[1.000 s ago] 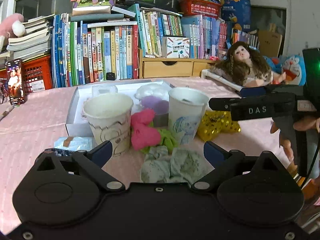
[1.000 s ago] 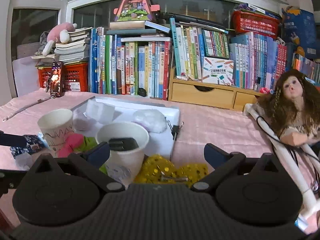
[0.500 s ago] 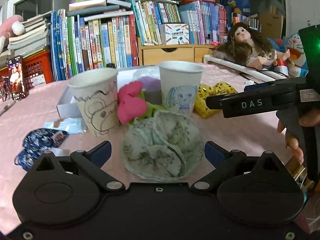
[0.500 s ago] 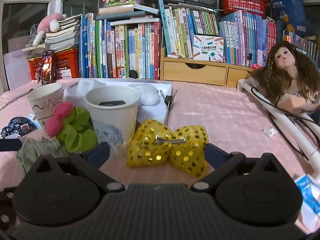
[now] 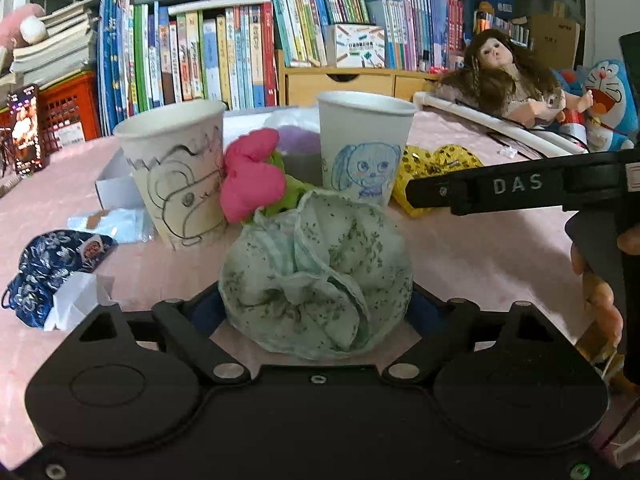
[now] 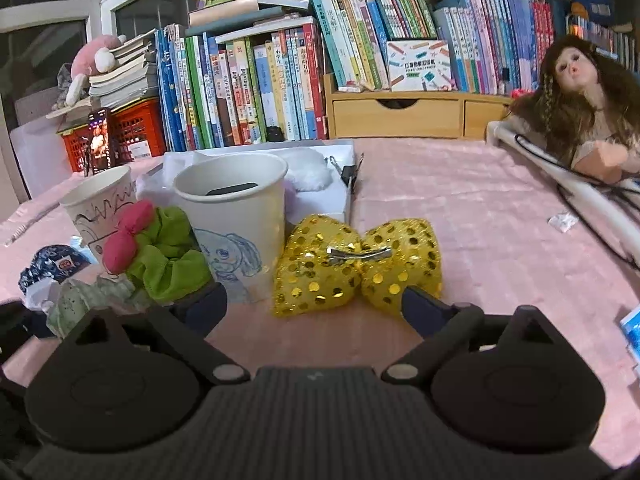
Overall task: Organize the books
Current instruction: 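Grasp the green floral fabric pouch with the left tool while the right tool grasps the gold sequin bow, then lift the pouch with the left tool toward the box while the right tool lifts the gold bow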
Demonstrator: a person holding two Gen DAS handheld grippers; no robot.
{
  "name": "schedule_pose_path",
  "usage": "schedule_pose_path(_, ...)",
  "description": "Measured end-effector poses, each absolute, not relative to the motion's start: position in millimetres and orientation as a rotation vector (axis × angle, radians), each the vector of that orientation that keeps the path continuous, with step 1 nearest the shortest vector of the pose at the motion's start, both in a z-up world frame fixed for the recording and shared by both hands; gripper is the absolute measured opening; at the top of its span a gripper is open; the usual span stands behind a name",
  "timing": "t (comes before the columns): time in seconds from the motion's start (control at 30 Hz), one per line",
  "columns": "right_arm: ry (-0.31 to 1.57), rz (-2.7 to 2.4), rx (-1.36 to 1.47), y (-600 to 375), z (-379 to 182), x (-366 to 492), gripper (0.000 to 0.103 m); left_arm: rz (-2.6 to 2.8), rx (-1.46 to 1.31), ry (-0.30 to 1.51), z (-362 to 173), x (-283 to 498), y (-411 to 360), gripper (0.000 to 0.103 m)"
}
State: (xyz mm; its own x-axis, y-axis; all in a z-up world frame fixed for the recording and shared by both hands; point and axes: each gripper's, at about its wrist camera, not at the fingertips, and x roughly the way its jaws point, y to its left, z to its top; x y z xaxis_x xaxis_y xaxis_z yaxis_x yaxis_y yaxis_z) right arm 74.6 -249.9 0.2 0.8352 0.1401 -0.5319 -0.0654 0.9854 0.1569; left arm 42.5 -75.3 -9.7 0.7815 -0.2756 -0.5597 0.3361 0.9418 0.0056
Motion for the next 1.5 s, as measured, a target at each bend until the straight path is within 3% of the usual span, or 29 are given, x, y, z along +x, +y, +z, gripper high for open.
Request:
schedule_pose_path(0.07, 0.575, 0.106, 0.132, -247.6, -0.5, 76.4, 0.097, -0.328, 0.112, 0.581, -8.2, 41.3, -73.5, 0.071)
schedule_pose_path(0.17, 0.575, 0.097, 0.118, -242.7, -0.7, 79.1, 0.095, -0.318, 0.1, 0.577, -5.4, 40.9, -69.5, 0.059)
schedule_pose_path(0.27, 0.569, 0.084, 0.091, -237.2, -0.7, 82.5, 0.093, -0.306, 0.085, 0.578, -2.9, 41.5, -64.9, 0.053)
schedule_pose_path(0.47, 0.574, 0.073, 0.053, -226.7, -4.4, 91.1, 0.083, -0.289, 0.082, 0.575, -0.5, 40.5, -61.8, 0.051)
schedule_pose_path(0.7, 0.568, 0.057, 0.019, -221.1, -6.9, 90.6, 0.081, -0.283, 0.078, 0.571, 0.6, 39.9, -61.6, 0.051)
schedule_pose_path(0.93, 0.567, 0.024, 0.03, -228.4, -4.8, 88.6, 0.069, -0.268, 0.074, 0.56, 3.9, 40.1, -60.0, 0.051)
schedule_pose_path(1.03, 0.568, 0.012, 0.033, -229.1, -5.0, 89.0, 0.054, -0.265, 0.073, 0.553, 5.5, 40.0, -59.9, 0.05)
schedule_pose_path(1.17, 0.561, 0.012, 0.017, -227.1, -4.8, 86.5, 0.047, -0.262, 0.08, 0.545, 6.5, 39.5, -60.2, 0.05)
schedule_pose_path(1.5, 0.52, -0.008, 0.017, -232.0, 7.0, 74.9, 0.041, -0.262, 0.069, 0.517, 16.0, 36.6, -57.7, 0.047)
